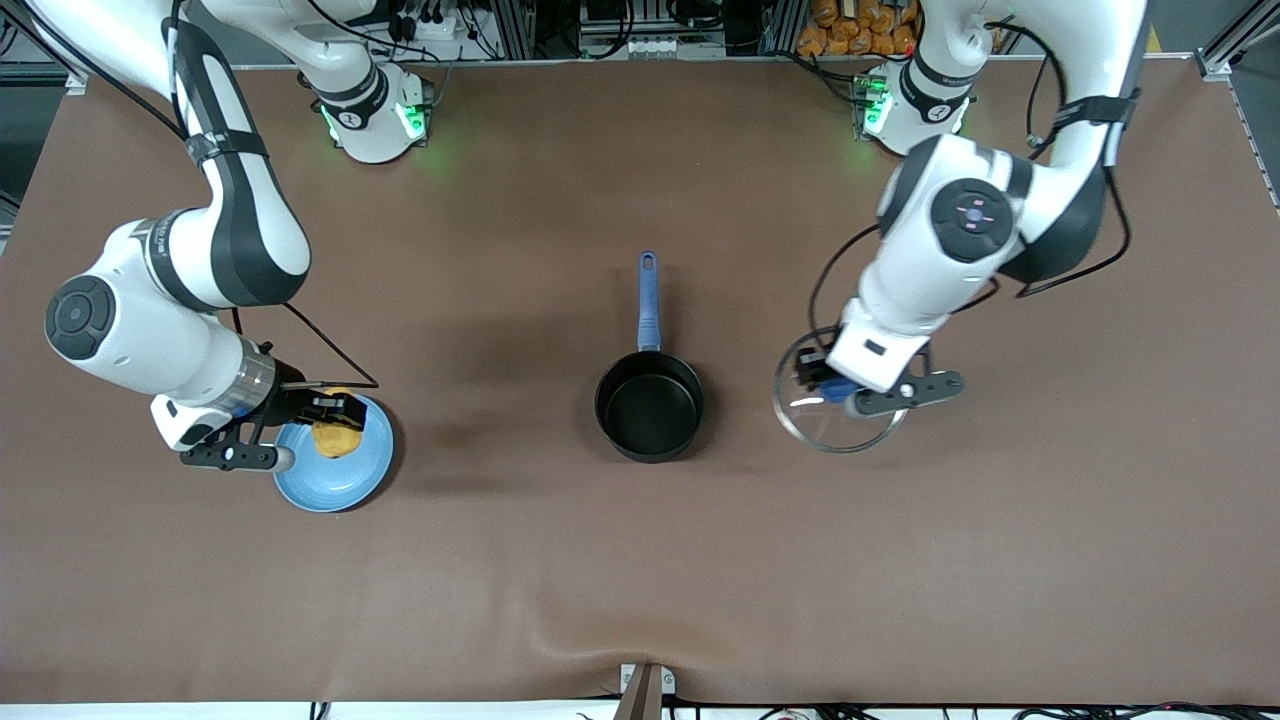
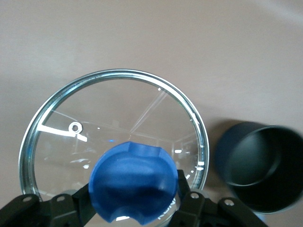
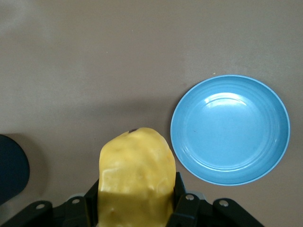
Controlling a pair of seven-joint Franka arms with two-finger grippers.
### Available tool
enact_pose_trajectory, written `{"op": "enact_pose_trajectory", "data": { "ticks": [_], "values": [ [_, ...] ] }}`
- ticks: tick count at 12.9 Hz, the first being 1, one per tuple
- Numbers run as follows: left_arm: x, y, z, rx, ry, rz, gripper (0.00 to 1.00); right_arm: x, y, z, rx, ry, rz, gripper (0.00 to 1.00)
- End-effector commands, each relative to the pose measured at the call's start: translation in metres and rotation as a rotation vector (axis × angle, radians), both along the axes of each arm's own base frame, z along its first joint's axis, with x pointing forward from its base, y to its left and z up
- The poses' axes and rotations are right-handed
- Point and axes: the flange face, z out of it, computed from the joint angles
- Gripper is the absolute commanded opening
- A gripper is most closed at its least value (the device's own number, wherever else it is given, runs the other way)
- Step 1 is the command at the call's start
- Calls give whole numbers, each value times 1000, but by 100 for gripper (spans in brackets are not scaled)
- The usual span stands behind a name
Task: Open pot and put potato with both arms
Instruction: 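Lift the lid off the pot and move it beside the pot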
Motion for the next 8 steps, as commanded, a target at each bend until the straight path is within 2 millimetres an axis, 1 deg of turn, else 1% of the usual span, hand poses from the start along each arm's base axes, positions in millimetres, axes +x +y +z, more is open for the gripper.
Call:
{"op": "enact_pose_trajectory", "data": {
  "ticks": [1, 2, 3, 4, 5, 6, 7, 8],
  "values": [
    [-19, 38, -33, -12, -17, -47, 14, -5, 7, 10, 1, -2, 1, 7],
    [-19, 54, -46, -9, -25, -65, 14, -5, 9, 10, 2, -2, 1, 7],
    [-19, 66, -57, -5, -26, -82, 14, -7, 16, 11, 2, 0, 3, 7],
    [-17, 78, -68, -1, -23, -99, 14, -9, 28, 11, 3, 2, 0, 6],
    [-13, 93, -83, 4, -17, -116, 14, -12, 46, 11, 4, 2, 20, 6],
    [-7, 112, -95, 8, -15, -129, 14, -16, 67, 16, 10, -5, 28, 6],
    [-2, 126, -105, 10, -14, -140, 14, -20, 87, 18, 13, -6, 0, 6],
    [0, 129, -116, 10, -16, -141, 14, -22, 114, 26, 21, -15, -21, 6]
  ]
}}
